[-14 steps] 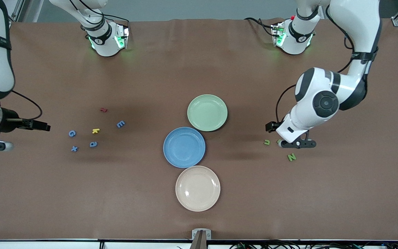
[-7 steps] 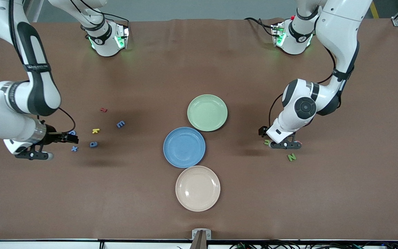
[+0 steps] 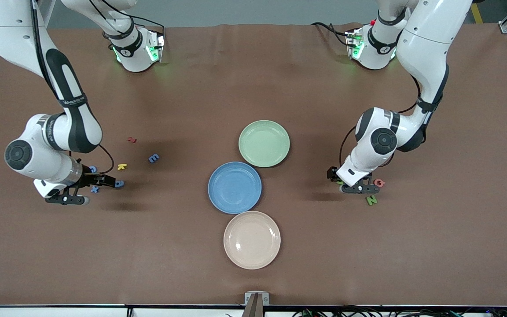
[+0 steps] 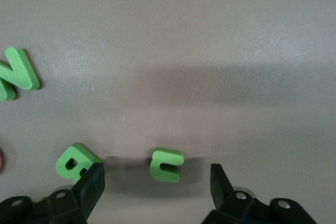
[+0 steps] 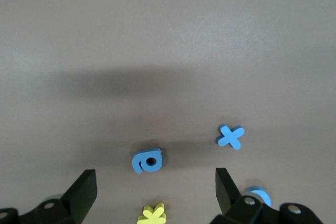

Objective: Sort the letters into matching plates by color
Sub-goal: 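Grasp the green C with the left gripper while the right gripper grasps the blue a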

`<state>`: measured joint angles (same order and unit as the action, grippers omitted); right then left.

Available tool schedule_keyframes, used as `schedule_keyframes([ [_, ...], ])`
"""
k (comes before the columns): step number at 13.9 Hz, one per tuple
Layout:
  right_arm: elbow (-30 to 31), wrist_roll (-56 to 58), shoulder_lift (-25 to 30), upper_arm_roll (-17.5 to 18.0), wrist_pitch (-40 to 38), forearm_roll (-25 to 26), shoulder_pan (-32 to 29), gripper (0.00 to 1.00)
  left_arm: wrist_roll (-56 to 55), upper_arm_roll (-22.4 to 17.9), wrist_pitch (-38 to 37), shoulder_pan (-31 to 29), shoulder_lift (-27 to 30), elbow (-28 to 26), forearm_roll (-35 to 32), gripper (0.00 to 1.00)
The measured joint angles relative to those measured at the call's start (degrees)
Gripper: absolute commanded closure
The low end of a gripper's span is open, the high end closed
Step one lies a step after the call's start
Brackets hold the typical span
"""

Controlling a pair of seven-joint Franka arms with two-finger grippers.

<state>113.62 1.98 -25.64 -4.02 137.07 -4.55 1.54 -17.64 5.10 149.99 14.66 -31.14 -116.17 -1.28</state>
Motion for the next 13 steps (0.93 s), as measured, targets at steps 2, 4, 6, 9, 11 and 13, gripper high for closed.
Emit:
schedule_keyframes([
  [2,2.51,0.00,-0.84,0.01,5.10,0.00,0.35,0.00,0.00,0.00,0.00,0.00,-0.35,0.65,-0.12,0.25],
  [4,4.14,0.00,-2.18,0.01,8.71,0.00,0.72,0.00,0.00,0.00,0.00,0.02,-0.61,0.83,-0.32,0.28],
  [6,4.45,0.00,-3.52,0.01,10.47,0.00,0.91,0.00,0.00,0.00,0.00,0.04,-0.83,0.87,-0.37,0.30],
  [9,4.48,0.00,-4.86,0.01,10.99,0.00,1.44,0.00,0.00,0.00,0.00,0.13,-1.09,0.89,-0.39,0.37],
  [11,4.64,0.00,-5.15,0.02,10.99,0.00,1.58,0.01,0.00,0.00,0.00,0.36,-1.20,0.94,-0.40,0.46],
  [13,4.84,0.00,-5.16,0.02,10.99,0.00,1.60,0.01,-0.01,0.00,0.00,0.43,-1.21,1.03,-0.43,0.57],
])
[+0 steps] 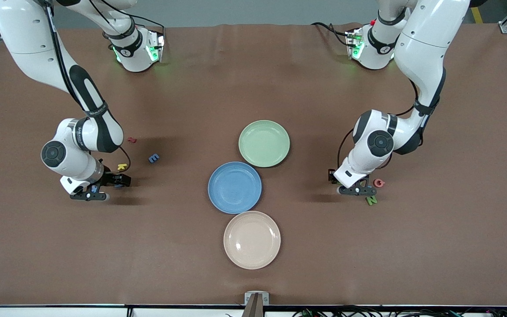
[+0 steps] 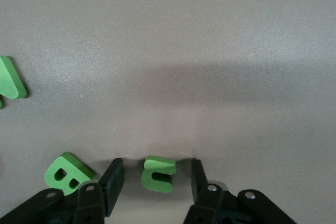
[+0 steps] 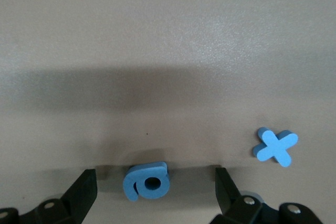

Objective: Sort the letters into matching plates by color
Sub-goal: 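Grasp the green C with the left gripper while the right gripper grasps the blue a, then carry the green C onto the green plate and open the left gripper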

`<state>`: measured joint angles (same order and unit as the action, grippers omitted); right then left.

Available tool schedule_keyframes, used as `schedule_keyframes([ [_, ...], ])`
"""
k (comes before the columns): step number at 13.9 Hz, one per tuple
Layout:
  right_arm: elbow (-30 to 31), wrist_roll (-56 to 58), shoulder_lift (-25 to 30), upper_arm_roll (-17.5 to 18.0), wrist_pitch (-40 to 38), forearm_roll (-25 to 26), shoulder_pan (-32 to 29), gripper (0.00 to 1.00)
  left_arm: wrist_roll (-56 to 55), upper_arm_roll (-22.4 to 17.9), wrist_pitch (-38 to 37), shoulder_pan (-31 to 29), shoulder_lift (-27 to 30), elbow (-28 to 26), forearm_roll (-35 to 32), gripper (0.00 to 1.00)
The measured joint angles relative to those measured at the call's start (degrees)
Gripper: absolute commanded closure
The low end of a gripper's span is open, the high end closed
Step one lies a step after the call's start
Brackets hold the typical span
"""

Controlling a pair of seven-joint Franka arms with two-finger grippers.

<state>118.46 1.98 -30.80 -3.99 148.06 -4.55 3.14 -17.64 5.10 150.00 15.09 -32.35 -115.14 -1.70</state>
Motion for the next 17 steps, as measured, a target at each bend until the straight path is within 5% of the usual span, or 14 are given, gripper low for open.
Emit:
schedule_keyframes([
  [6,0.09,0.00,0.00,0.07,0.00,0.00,0.22,0.10,0.00,-0.15,-0.01,0.01,0.01,0.42,-0.20,0.79],
  [12,0.20,-0.02,0.20,0.09,0.07,0.00,1.26,0.30,-0.75,0.05,-1.22,0.19,0.20,1.35,-0.20,0.79],
  [17,0.18,-0.01,0.63,0.08,0.10,0.00,1.27,0.54,-12.12,0.37,-15.65,7.63,4.76,5.69,-0.21,0.79],
])
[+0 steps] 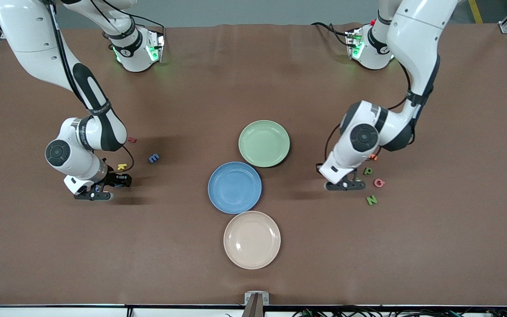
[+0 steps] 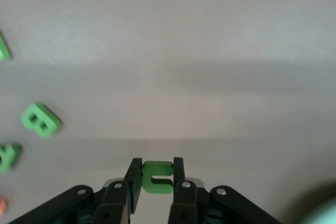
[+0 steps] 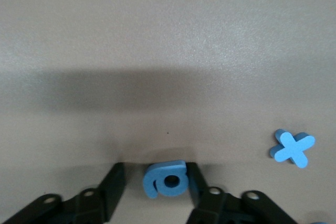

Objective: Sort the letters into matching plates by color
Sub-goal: 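Carry the green C onto the green plate and open the left gripper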

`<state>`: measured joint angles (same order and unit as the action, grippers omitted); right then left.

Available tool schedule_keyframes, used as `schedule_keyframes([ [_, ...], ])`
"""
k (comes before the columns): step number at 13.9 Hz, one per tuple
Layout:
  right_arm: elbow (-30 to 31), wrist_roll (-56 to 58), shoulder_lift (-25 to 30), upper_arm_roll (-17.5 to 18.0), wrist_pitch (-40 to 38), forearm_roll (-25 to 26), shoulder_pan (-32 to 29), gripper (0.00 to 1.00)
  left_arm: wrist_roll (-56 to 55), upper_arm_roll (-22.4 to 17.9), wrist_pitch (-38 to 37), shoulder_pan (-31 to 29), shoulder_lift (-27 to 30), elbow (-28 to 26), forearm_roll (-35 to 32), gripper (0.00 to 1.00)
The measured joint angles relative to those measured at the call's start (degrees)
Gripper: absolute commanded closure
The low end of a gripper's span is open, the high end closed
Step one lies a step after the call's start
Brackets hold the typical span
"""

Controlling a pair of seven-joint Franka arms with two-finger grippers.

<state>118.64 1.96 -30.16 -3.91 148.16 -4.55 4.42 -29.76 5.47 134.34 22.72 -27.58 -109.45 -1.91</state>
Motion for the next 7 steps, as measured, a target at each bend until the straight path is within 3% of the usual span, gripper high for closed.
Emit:
schedule_keyframes([
  [1,0.00,0.00,0.01,0.00,0.00,0.00,0.00,0.62,-2.64,0.03,-2.04,2.27,0.65,0.83,0.00,0.79],
  [3,-0.01,0.00,0.09,-0.01,-0.01,0.00,0.00,0.91,-8.77,0.09,-4.57,6.72,1.08,2.45,0.00,0.79],
  [4,0.00,0.00,0.22,-0.02,-0.06,-0.01,0.00,0.99,-11.56,0.15,-4.98,8.65,1.07,2.86,0.00,0.79],
  [7,0.00,-0.01,0.32,-0.02,-0.39,-0.01,0.00,1.00,-19.29,0.21,-5.13,13.83,0.75,3.09,0.00,0.79],
])
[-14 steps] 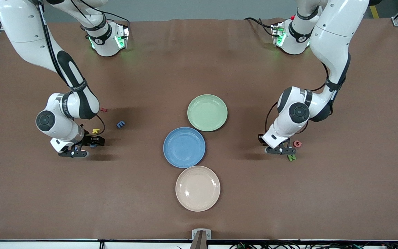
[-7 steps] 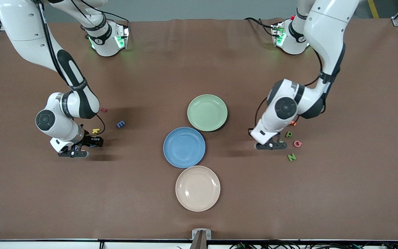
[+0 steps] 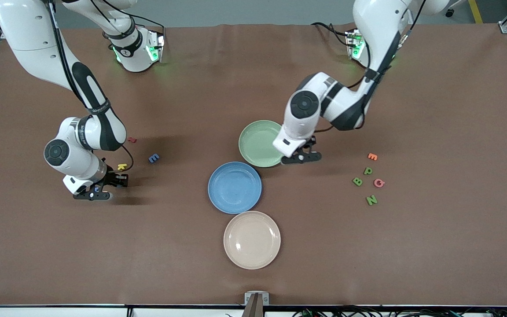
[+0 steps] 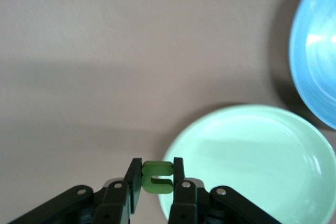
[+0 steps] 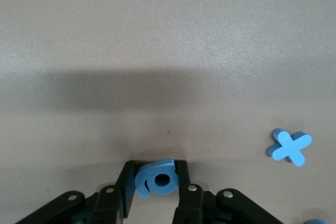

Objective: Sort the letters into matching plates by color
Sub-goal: 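Carry the green C onto the green plate and open the left gripper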

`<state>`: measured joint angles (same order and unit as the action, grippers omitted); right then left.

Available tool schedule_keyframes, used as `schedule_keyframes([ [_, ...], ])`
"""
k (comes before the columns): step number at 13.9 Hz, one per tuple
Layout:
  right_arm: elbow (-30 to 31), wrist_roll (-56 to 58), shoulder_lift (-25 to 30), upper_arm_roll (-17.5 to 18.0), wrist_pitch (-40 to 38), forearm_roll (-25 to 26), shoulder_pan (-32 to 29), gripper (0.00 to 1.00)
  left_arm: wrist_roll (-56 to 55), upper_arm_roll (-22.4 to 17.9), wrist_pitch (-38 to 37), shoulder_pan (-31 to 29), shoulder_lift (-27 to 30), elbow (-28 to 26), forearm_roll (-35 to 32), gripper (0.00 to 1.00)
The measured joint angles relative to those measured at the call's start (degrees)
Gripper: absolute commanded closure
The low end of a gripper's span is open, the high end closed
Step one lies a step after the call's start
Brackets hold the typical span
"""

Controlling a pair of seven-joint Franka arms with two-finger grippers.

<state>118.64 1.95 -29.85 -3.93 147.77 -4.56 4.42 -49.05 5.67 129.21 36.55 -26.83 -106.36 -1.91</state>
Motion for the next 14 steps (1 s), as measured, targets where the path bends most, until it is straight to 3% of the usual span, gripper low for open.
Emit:
schedule_keyframes([
  [9,-0.15,-0.03,0.00,0.00,-0.36,0.00,0.00,1.00,-10.65,0.01,0.91,8.22,-7.48,5.29,0.05,0.79],
  [13,-3.22,-2.27,1.65,0.10,-10.11,-0.03,0.63,1.00,-10.94,0.03,2.90,9.92,-9.09,5.69,1.63,0.76],
  [14,-4.77,-3.91,2.67,0.14,-14.06,-0.04,1.26,1.00,-10.98,0.03,3.22,10.20,-9.40,5.71,1.70,0.52],
])
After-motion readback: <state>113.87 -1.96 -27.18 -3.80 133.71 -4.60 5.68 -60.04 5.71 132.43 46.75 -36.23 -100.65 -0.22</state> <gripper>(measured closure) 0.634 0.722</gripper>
